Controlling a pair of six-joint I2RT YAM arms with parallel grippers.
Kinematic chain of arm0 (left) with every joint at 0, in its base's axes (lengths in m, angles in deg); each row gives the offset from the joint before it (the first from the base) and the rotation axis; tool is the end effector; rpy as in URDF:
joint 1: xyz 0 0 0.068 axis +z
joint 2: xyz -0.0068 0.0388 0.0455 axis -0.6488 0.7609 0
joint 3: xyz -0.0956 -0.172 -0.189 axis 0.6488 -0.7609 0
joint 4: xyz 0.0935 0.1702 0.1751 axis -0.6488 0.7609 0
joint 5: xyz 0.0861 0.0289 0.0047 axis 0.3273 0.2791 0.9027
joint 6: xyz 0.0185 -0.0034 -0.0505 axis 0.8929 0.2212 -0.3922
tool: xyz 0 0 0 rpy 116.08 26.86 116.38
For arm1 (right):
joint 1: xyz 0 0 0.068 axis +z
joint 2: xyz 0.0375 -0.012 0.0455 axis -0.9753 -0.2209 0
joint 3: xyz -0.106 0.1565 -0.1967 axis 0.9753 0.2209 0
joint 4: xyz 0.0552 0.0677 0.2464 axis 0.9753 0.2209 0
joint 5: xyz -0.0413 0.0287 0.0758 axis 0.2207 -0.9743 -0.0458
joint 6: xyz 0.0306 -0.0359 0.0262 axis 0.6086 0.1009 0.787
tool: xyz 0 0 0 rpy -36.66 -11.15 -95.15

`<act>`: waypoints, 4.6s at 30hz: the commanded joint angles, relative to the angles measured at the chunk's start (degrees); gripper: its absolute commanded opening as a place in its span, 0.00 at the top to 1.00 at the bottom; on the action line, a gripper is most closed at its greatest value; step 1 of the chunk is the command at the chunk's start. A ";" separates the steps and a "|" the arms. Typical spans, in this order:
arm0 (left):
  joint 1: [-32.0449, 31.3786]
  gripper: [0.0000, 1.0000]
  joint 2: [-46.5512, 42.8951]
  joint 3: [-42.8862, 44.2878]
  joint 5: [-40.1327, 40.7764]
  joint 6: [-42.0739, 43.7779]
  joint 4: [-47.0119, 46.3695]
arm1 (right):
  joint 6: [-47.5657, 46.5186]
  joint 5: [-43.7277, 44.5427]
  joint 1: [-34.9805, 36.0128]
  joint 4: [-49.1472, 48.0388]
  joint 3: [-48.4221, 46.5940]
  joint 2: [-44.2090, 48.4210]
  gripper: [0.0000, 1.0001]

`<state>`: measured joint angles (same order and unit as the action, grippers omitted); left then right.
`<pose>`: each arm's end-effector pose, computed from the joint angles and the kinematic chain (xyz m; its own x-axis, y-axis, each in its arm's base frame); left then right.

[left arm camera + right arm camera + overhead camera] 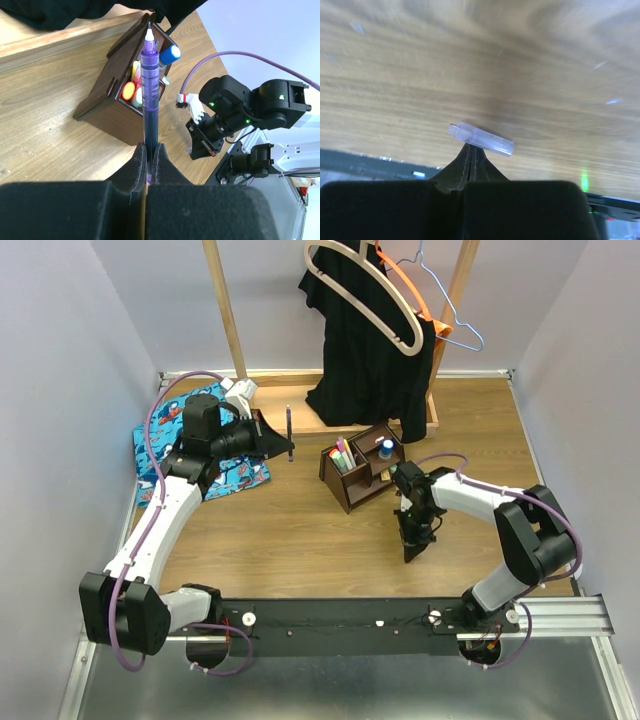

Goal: Sort the stationery into containers
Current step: Close the pen cap on the pen.

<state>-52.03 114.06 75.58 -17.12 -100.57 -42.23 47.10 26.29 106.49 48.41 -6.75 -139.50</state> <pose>0.2571 -0.0766 0.3457 -0.6811 -0.2306 -0.6949 0.4833 0.5714 -0.6633 0.2028 0.1218 0.1410 -0.9858 -0.0853 0.1443 -0.0624 0.9856 0.1569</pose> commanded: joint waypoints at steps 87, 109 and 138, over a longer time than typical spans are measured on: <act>2.96 1.00 -0.24 -4.61 0.43 -3.97 -4.05 | 7.50 4.08 -9.83 -2.14 -6.99 -10.89 0.71; -8.19 1.00 0.63 6.36 -6.16 25.02 15.97 | -2.96 -0.92 -9.83 -5.22 -24.47 11.26 0.99; -10.05 1.00 6.70 6.37 -24.53 9.41 4.66 | 13.13 -33.62 -9.39 -54.87 -33.88 6.25 1.00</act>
<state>-62.78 119.99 82.61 -37.53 -84.55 -31.15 58.16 -1.05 96.33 1.00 -41.05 -134.03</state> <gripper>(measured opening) 0.023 0.228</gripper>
